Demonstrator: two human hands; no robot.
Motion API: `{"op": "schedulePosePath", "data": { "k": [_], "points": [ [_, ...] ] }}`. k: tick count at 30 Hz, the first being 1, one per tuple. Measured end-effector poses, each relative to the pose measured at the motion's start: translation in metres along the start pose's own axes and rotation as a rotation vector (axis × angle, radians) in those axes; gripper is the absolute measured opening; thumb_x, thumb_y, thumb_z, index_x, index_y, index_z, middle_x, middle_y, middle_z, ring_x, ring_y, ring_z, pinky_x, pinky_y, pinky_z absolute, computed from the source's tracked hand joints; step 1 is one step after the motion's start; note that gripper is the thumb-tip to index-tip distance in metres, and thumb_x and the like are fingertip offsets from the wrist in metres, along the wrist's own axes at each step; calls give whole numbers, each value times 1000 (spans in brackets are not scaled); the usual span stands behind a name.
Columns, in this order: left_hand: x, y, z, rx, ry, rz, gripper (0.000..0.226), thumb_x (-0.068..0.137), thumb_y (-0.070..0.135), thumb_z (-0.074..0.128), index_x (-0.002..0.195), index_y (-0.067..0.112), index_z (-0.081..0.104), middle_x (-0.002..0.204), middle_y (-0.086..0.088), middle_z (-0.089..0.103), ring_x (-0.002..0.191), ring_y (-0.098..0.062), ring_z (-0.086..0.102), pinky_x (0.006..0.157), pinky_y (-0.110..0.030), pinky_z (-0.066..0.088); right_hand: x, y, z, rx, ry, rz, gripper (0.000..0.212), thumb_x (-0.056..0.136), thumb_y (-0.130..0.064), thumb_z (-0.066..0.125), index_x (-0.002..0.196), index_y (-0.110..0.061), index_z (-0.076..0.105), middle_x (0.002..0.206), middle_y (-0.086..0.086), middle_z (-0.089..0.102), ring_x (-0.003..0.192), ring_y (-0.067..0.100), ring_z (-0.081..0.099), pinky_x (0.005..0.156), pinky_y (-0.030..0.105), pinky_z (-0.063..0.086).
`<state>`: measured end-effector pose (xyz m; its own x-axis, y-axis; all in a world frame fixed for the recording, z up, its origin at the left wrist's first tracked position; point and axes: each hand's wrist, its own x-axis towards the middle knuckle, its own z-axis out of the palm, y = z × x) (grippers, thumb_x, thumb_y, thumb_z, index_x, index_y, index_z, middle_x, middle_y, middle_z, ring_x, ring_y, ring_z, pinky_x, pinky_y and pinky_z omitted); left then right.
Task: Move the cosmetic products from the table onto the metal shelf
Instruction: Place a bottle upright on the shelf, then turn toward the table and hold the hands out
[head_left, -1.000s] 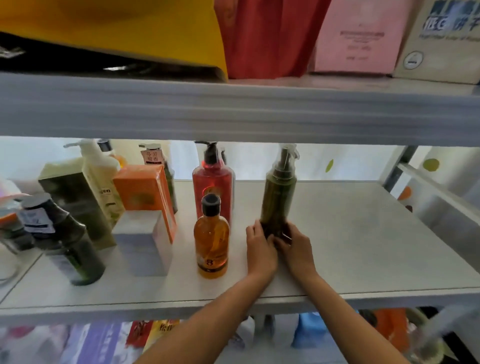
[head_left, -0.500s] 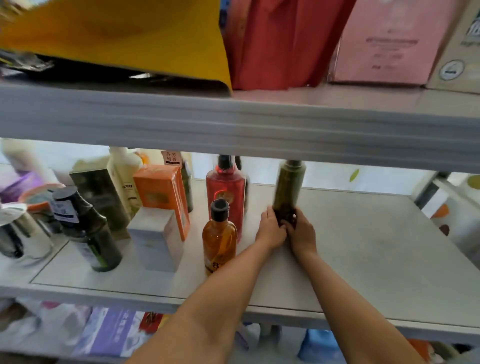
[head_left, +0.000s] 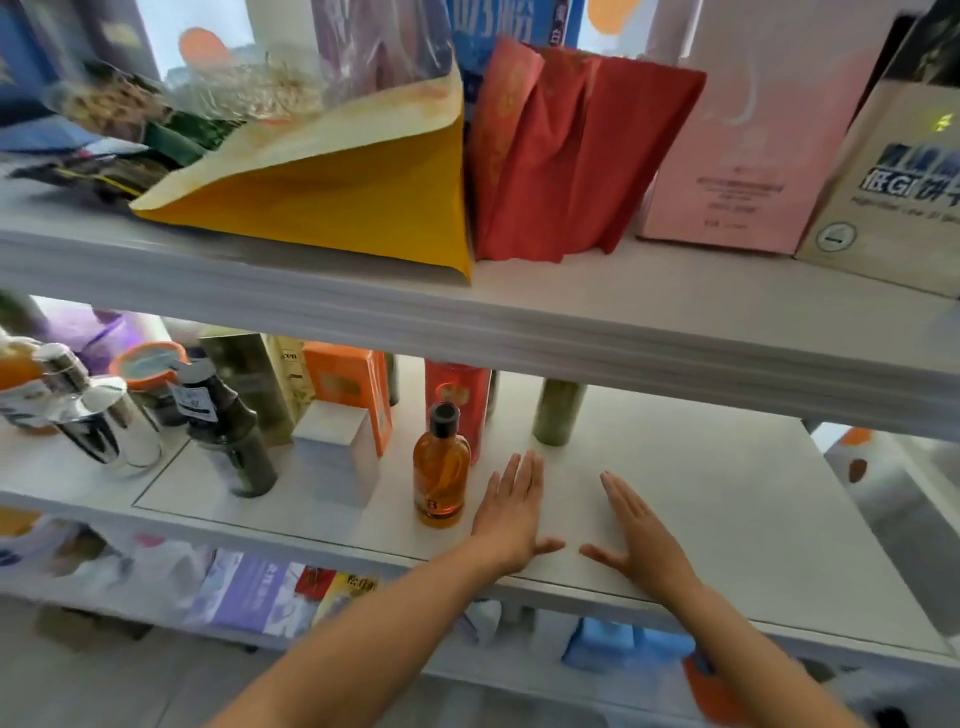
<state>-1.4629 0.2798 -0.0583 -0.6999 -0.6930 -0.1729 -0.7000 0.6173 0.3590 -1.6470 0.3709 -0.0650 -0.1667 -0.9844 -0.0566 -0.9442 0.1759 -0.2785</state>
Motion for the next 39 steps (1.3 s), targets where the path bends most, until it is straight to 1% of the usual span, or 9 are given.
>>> {"op": "schedulePosePath", "data": {
  "k": [4, 9, 17, 20, 24, 28, 31, 33, 39],
  "points": [
    [-30, 2, 4, 24, -51, 50, 108, 89, 58, 53, 147, 14, -26, 156, -3, -30, 144, -21, -25, 118, -39, -13, -27, -17, 9, 62, 18, -25, 121, 57, -96, 24, 148, -22, -4, 155, -9, -4, 141, 6, 6, 113, 23, 11],
    [-70, -7, 4, 45, -73, 101, 109, 88, 59, 54, 146, 17, -28, 152, 0, -37, 142, -20, -31, 118, -38, -15, -59, -53, 38, 154, 48, -56, 117, 60, -95, 32, 146, -22, 0, 154, -8, 2, 143, 11, 11, 118, 30, 17],
    [-172, -104, -15, 77, 81, 183, 106, 90, 45, 59, 143, 25, -30, 152, 4, -36, 139, -15, -32, 113, -34, -19, -68, -195, 70, 185, -83, -169, 127, 47, -97, 36, 144, -31, -12, 151, -19, -9, 142, 2, 4, 115, 19, 10],
    [-215, -170, -24, 111, 146, 67, 106, 90, 46, 59, 143, 23, -31, 147, 5, -42, 136, -16, -37, 115, -36, -19, -58, -272, 89, 181, -127, -268, 125, 48, -93, 42, 142, -36, -18, 150, -23, -14, 141, 0, -1, 115, 19, 6],
    [-293, -265, -47, 126, 172, -165, 109, 88, 52, 58, 138, 21, -35, 142, 3, -41, 133, -20, -37, 113, -37, -20, -37, -389, 114, 150, -134, -407, 120, 57, -86, 44, 146, -28, -11, 152, -15, -7, 143, 6, 1, 117, 21, 1],
    [-378, -356, -70, 137, 322, -453, 127, 78, 68, 57, 136, 19, -44, 157, -9, -18, 142, -30, -18, 120, -49, 5, -8, -499, 137, 240, -228, -598, 122, 47, -99, 34, 138, -28, -5, 147, -14, -5, 141, 6, 3, 111, 11, -1],
    [-441, -408, -87, 46, 338, -605, 114, 85, 57, 58, 137, 16, -35, 148, -1, -35, 142, -27, -27, 113, -42, -19, 11, -580, 150, 183, -236, -780, 123, 51, -95, 39, 143, -26, -5, 153, -11, -5, 142, 4, 1, 109, 7, -6],
    [-477, -438, -97, 29, 394, -720, 110, 87, 54, 58, 145, 11, -25, 154, -4, -31, 145, -28, -23, 108, -38, -23, 25, -629, 160, 147, -261, -891, 120, 59, -87, 49, 146, -24, -2, 154, -11, -5, 142, 2, 0, 109, 4, -6],
    [-562, -525, -116, 24, 395, -1004, 106, 86, 57, 55, 151, 13, -16, 157, -3, -26, 145, -26, -23, 117, -43, -11, 61, -773, 206, 166, -357, -1085, 117, 61, -85, 49, 145, -26, -9, 154, -14, -8, 143, 6, 3, 115, 22, 11]
  ]
}}
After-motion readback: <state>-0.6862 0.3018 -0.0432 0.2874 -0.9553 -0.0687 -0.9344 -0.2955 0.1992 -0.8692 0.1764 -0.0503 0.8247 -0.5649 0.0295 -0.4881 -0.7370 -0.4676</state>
